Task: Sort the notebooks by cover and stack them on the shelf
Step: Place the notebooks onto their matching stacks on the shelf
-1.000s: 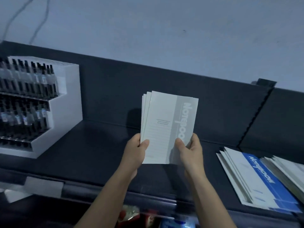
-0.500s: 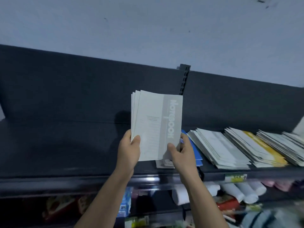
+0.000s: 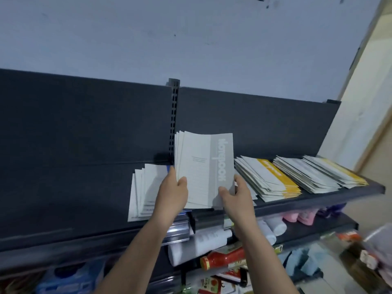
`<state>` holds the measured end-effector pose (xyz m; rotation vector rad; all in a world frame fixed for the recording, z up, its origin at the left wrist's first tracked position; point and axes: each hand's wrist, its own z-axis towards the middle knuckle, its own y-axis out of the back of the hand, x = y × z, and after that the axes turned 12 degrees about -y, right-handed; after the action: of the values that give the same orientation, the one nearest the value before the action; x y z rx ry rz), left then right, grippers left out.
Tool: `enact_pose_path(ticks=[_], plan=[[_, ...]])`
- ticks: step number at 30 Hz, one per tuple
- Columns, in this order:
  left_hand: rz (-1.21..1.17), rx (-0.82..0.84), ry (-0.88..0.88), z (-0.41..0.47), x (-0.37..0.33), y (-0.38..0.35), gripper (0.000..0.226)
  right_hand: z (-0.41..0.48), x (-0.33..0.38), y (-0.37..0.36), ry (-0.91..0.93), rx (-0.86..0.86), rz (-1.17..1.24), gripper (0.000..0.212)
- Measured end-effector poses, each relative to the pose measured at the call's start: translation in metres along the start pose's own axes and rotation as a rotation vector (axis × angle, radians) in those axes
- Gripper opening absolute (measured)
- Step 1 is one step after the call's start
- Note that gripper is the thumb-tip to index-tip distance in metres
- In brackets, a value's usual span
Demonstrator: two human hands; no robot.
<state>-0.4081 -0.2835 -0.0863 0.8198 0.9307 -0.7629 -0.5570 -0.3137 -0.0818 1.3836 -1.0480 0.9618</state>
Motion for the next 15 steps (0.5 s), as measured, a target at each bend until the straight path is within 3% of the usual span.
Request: enact_pose_path(ticks=[5,10,15], plan=[[0.112,0.057,0.01,0.028,0.003,-0.042,0.057,0.034,-0.001,0.025,-0.023,-0.056,-0.061,0.039],[0.281,0.142,-0.008,0.05,0.005,-0.071,0.057,0.068,-0.006,0.043,-0.052,-0.114,-0.205,0.016],[0.492,0.211,0.015,0.061,0.01,-0.089,0.053,0.094,-0.007,0.051,-0.051,-0.075,-0.409,0.028]])
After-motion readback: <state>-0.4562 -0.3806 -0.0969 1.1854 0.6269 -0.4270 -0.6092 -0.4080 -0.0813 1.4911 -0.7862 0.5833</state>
